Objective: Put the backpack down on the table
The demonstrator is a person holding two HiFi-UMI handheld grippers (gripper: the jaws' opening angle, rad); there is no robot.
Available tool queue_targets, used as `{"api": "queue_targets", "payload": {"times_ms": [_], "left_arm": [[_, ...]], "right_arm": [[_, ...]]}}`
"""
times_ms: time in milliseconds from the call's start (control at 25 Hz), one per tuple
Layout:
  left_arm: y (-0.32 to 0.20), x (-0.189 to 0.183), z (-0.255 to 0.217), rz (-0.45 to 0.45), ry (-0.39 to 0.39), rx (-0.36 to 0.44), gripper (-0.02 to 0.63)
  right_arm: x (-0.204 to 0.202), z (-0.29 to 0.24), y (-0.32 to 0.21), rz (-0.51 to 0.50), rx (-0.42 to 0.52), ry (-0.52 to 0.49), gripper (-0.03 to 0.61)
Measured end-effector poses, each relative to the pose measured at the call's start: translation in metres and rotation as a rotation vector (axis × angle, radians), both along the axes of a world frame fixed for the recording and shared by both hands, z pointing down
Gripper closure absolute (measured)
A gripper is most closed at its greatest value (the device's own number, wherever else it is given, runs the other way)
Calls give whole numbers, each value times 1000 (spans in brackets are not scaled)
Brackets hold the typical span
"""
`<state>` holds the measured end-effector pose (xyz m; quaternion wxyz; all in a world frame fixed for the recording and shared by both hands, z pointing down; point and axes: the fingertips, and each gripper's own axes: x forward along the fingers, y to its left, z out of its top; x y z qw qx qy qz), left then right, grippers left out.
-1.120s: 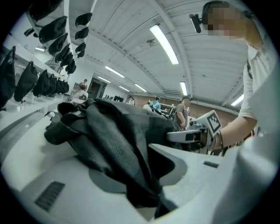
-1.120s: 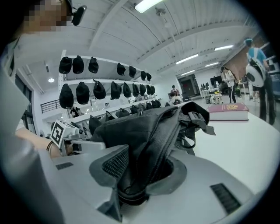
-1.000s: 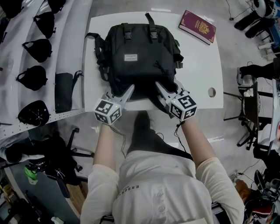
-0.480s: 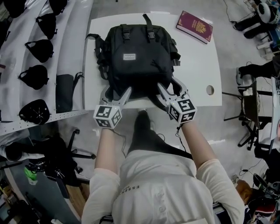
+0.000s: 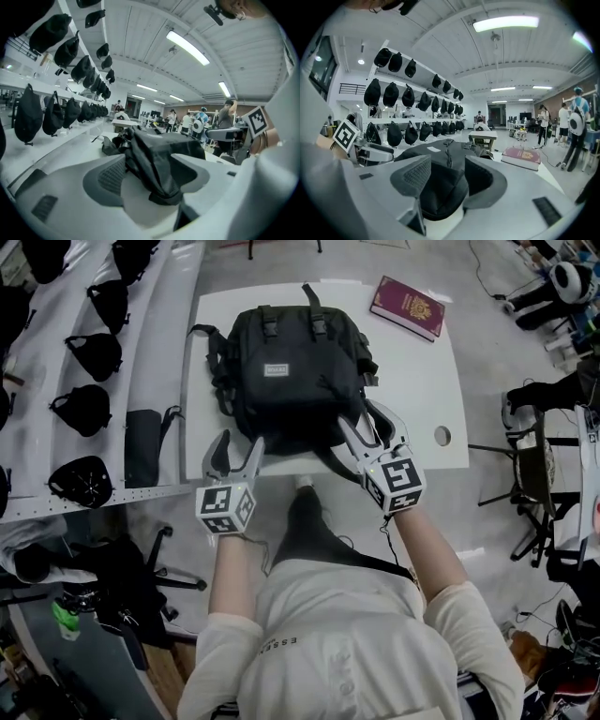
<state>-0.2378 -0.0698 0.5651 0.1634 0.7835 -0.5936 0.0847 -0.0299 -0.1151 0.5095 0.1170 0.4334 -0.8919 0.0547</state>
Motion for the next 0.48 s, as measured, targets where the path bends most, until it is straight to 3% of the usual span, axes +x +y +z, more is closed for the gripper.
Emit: {"api": "queue_targets", "payload": {"times_ms": [240,480], "left_arm": [[-3,25,-70,104,-86,116,358],[0,49,-144,137,-163,275,562]], "right_arm": [[-9,-41,11,-25,44,-59,357],[-5,-89,21,-21,120,-104,541]]}}
